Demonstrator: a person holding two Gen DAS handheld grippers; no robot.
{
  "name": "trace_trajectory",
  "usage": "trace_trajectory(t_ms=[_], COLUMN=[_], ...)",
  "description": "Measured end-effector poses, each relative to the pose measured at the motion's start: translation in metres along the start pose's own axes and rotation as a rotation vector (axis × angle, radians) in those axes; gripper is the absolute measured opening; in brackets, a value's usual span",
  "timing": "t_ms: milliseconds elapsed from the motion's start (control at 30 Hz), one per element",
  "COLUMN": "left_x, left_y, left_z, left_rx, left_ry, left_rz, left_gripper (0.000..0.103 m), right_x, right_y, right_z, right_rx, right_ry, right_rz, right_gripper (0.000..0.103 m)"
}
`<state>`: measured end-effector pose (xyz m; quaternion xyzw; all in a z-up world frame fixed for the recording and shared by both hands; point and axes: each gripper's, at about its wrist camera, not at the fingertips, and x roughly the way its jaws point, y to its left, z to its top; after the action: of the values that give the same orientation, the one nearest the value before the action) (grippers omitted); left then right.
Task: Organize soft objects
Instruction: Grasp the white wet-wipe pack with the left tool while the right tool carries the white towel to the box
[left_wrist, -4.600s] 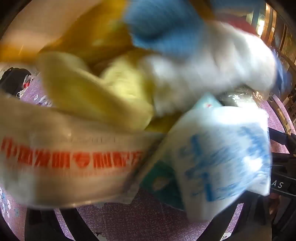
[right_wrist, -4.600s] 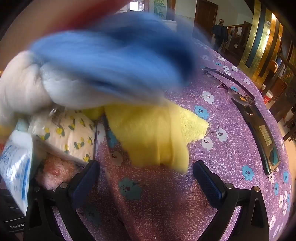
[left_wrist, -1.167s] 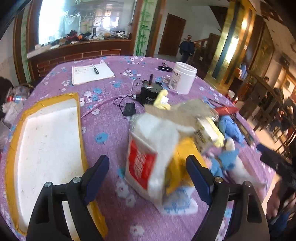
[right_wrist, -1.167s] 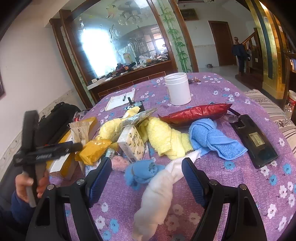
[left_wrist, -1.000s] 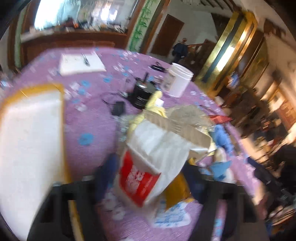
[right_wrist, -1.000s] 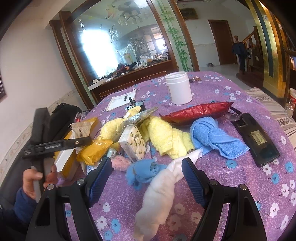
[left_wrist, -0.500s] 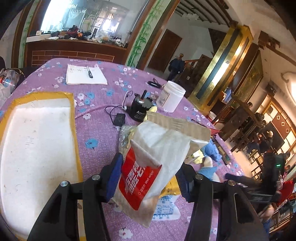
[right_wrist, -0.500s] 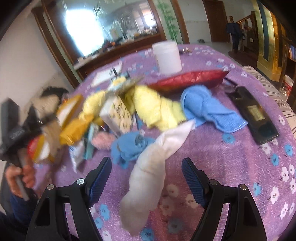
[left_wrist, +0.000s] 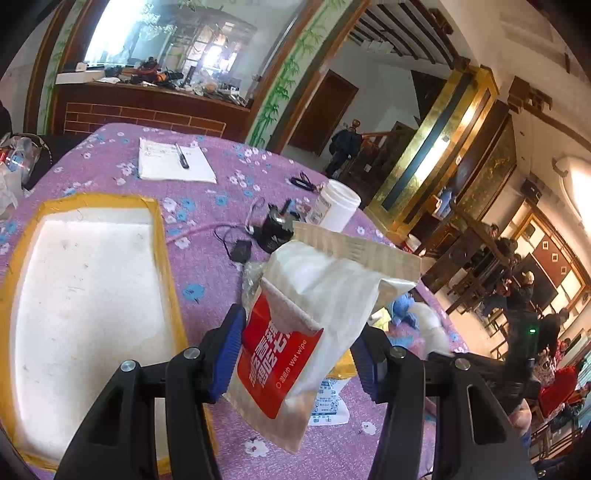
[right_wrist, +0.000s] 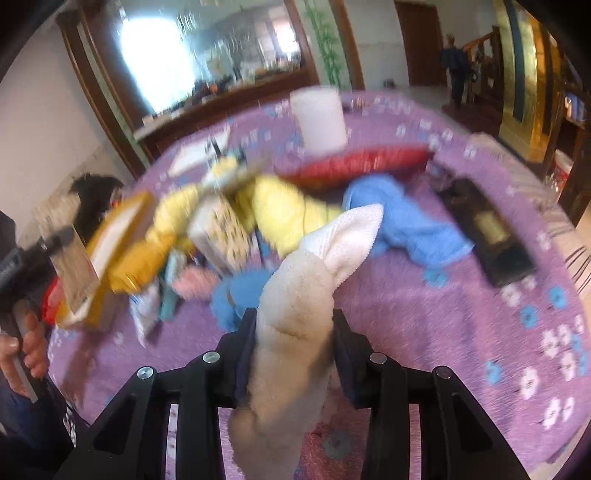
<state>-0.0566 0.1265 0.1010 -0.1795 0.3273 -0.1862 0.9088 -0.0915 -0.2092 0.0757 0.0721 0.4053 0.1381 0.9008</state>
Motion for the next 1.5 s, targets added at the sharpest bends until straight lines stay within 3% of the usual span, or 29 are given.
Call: trace_trajectory(t_ms=[267,567,833,1000,1200,1333,1500], left_x=[-0.041,-0.073,-0.072,-0.057,-0.024,-0.004,0.016], left_y=[0.022,0.051,0.077,0.105,0.154,0.181,0.199], left_z=[0.012,0.017,0.032,0.054,0.075,0.082,0.085], left_rx=[-0.029,-0.061,-0.082,-0.107,-0.205,-0.247,-0.271], left_ry=[-0.071,-0.114,-0.088,-0.043,0.046,0.097,0.142], left_rz=[0.053,0.14,0.197,0.246,0.305,0.359,0.374], left_gripper=[0.054,0.054,0.054,0.054,0.054,0.054,0.055], right_x=[-0.017,0.023,0.065,0.107,0.17,0.21,0.253], right_y=[0.064,0.149,0.216,0.265,0.312,0.331,0.34], right_z=[0.021,0.031,0.058,0.081,0.096,0.1,0.105], right_rx=[-0.118,-0.245,-0.318,-0.402,-0.466,-0.471,-0.474], right_ry=[-0.051,0.018,0.076,0.102,0.151,0.193,0.23], right_rz=[0.156,0.308,0.402,0.404,0.361,0.349,0.293], right_gripper=[0.042,0.042,0.042,0.042,0.042,0.043,0.042])
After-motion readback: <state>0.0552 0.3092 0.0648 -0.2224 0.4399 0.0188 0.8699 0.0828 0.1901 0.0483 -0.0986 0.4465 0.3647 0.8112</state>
